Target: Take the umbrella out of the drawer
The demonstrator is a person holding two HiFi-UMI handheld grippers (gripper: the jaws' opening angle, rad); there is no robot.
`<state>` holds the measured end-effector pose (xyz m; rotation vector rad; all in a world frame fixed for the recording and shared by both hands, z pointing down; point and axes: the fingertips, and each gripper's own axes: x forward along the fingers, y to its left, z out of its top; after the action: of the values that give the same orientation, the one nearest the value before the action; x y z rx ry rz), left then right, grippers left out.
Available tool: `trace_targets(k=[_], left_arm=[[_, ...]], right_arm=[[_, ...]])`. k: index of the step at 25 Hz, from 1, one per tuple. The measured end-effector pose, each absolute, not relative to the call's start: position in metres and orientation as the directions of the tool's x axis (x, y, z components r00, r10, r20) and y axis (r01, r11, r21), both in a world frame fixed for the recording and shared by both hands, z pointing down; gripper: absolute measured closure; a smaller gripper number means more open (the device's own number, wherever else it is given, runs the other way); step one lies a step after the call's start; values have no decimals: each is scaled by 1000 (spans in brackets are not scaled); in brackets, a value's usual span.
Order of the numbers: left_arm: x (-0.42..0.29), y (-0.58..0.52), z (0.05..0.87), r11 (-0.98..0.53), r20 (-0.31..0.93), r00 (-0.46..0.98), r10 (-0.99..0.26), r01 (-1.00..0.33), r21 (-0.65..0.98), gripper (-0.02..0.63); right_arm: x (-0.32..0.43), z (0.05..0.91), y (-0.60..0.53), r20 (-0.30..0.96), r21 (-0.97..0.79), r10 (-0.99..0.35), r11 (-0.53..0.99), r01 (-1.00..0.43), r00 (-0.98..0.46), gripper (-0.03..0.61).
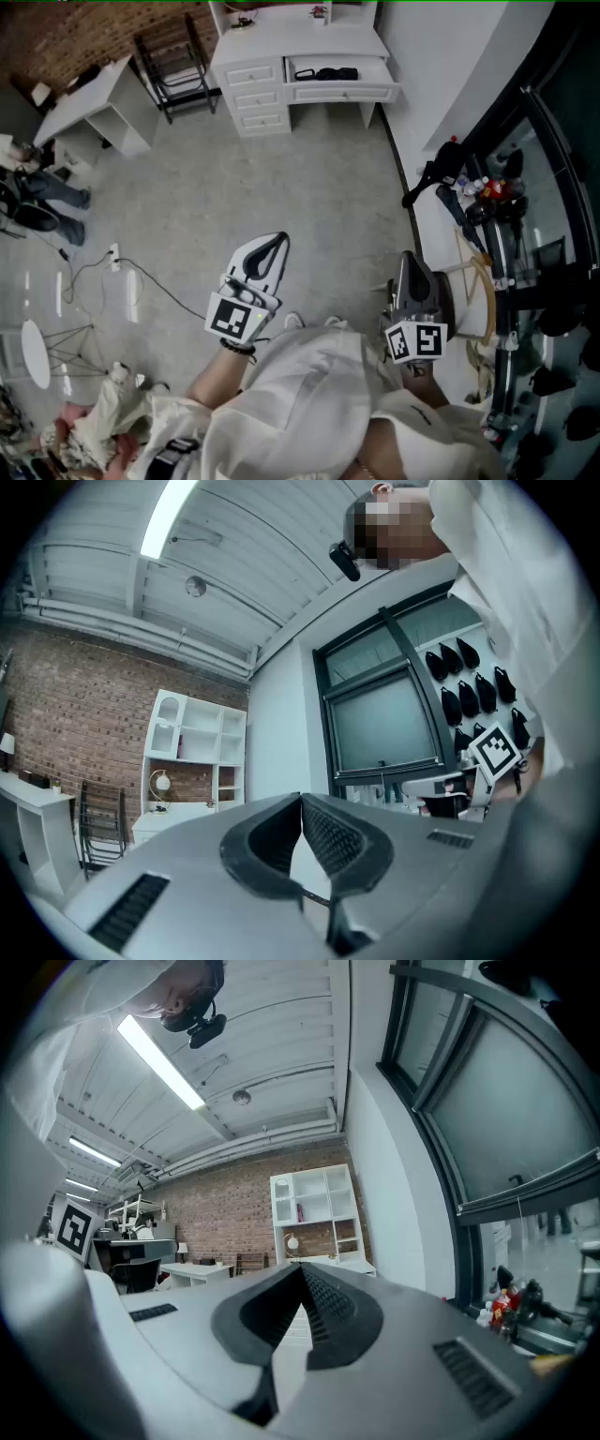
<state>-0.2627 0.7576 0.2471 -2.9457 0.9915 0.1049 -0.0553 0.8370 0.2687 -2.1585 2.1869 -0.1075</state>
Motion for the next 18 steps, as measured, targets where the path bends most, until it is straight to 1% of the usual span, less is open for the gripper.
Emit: trace_targets(k=[18], left_arm=[[-267, 752, 248, -789, -77, 787, -612, -614, -10, 588]], right_arm=[[-64, 272, 830, 3, -91, -999, 35, -995, -36, 561]])
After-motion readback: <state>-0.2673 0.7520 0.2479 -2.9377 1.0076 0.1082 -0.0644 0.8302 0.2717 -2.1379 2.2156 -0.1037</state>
